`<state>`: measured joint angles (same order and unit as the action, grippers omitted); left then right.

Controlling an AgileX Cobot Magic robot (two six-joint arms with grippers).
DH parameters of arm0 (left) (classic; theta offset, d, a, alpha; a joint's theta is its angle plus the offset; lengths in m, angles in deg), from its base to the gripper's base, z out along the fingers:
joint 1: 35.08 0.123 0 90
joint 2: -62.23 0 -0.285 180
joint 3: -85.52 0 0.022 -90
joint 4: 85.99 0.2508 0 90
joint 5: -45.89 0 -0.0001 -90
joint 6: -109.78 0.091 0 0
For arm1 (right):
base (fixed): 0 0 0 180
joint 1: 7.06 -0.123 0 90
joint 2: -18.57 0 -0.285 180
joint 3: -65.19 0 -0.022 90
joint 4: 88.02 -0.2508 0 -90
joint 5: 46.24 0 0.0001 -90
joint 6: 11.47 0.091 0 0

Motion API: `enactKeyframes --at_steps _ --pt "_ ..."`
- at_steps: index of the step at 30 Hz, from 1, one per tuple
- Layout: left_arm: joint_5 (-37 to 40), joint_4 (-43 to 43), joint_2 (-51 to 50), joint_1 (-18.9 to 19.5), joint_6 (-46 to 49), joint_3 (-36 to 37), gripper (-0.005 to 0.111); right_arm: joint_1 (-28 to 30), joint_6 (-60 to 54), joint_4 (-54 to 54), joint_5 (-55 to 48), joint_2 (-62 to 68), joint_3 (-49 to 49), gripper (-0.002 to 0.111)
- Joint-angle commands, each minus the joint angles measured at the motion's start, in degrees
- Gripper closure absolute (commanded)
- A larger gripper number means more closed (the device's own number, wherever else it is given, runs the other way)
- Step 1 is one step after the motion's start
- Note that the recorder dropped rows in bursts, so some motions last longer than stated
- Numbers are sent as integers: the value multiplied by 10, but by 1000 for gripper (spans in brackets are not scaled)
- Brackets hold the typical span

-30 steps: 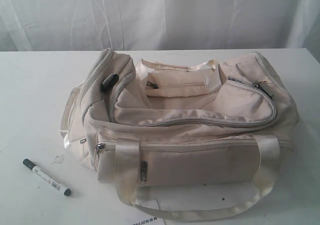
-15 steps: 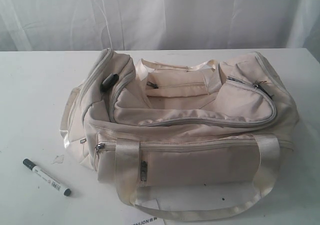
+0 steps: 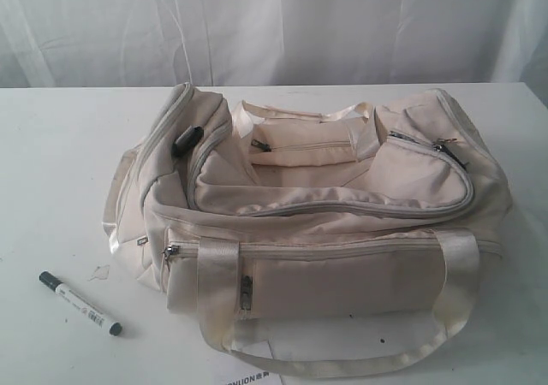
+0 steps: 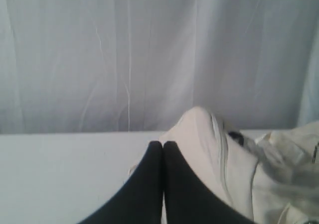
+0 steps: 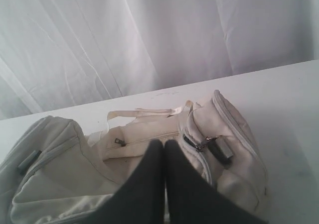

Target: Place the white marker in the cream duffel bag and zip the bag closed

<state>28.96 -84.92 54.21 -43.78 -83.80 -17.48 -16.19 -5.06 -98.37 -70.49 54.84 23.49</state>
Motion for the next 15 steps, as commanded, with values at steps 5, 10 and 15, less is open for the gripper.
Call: enactKeyframes --at_steps 5,10,15 --pt "-58 2 2 0 -28 2 107 0 -6 -3 -3 3 5 108" --pt "-55 2 2 0 -29 2 107 0 -6 -3 -19 3 5 108" --pt "-55 2 2 0 -29 2 107 0 -8 -1 -35 6 5 108"
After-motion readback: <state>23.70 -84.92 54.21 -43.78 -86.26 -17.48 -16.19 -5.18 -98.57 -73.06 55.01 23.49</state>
